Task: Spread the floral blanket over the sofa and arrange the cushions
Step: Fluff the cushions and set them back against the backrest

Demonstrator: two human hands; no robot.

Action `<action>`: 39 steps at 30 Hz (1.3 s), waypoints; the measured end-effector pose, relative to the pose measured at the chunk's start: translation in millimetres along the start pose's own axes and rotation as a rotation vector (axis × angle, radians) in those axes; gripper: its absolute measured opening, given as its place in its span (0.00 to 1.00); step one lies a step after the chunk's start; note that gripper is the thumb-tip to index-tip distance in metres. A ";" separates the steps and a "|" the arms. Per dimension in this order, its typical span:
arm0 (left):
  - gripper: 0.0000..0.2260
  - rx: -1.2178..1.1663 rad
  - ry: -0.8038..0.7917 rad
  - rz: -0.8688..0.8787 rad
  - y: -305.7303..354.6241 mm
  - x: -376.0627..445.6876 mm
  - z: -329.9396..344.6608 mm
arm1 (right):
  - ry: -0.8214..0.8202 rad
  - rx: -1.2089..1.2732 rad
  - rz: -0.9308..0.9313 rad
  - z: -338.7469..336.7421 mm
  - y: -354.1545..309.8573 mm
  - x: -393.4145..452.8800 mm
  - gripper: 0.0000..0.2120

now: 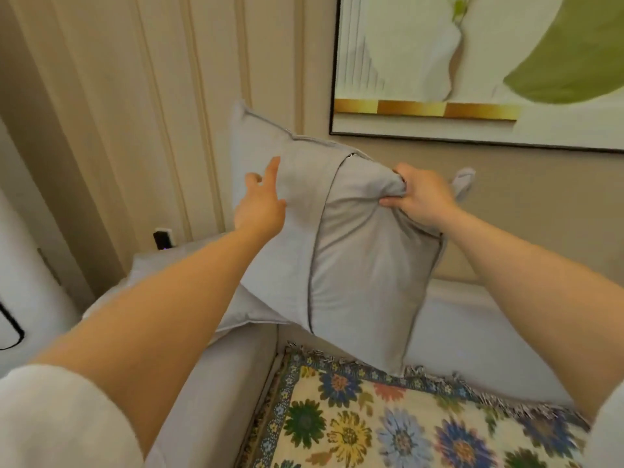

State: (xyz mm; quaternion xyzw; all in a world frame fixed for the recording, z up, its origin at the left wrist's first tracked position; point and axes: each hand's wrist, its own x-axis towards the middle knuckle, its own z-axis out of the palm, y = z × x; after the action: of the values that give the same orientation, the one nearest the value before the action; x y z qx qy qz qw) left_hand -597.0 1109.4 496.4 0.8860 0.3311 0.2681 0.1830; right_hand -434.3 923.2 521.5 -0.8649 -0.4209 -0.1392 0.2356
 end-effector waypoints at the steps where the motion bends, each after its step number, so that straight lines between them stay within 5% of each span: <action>1: 0.33 0.067 -0.015 0.045 16.5 -3.8 13.6 | 0.004 -0.002 0.006 -11.5 22.2 -10.3 0.14; 6: 0.38 0.225 -0.171 0.252 78.3 -16.3 87.2 | -0.078 -0.064 0.033 -53.7 116.9 -54.4 0.18; 9: 0.37 0.249 -0.416 0.420 118.5 -19.9 142.5 | -0.191 -0.117 0.052 -61.0 169.0 -83.8 0.15; 15: 0.37 0.285 -0.779 0.417 155.0 -53.3 269.8 | -0.294 -0.090 0.054 -14.7 257.1 -136.0 0.07; 22: 0.37 0.289 -0.702 0.386 160.5 -61.4 338.2 | -0.334 0.015 0.047 49.8 324.9 -138.2 0.04; 26: 0.33 0.335 -0.667 0.312 145.5 -49.2 338.6 | -0.309 -0.115 0.222 80.6 349.2 -111.2 0.20; 30: 0.29 0.390 -0.734 0.215 106.7 -50.7 329.5 | -0.588 -0.266 0.500 111.2 357.7 -102.9 0.34; 35: 0.24 0.409 -0.764 0.090 60.4 -56.5 311.9 | -0.861 -0.176 0.490 165.6 334.8 -116.6 0.32; 39: 0.20 0.358 -0.751 0.019 32.9 -58.0 293.9 | -0.923 -0.106 0.453 188.8 285.3 -105.6 0.32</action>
State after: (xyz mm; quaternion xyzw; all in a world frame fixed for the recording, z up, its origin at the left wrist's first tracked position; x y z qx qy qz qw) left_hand -442.6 1003.1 260.4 0.9431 0.2744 -0.1336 0.1316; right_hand -264.0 799.7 231.8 -0.9164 -0.2756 0.2903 0.0054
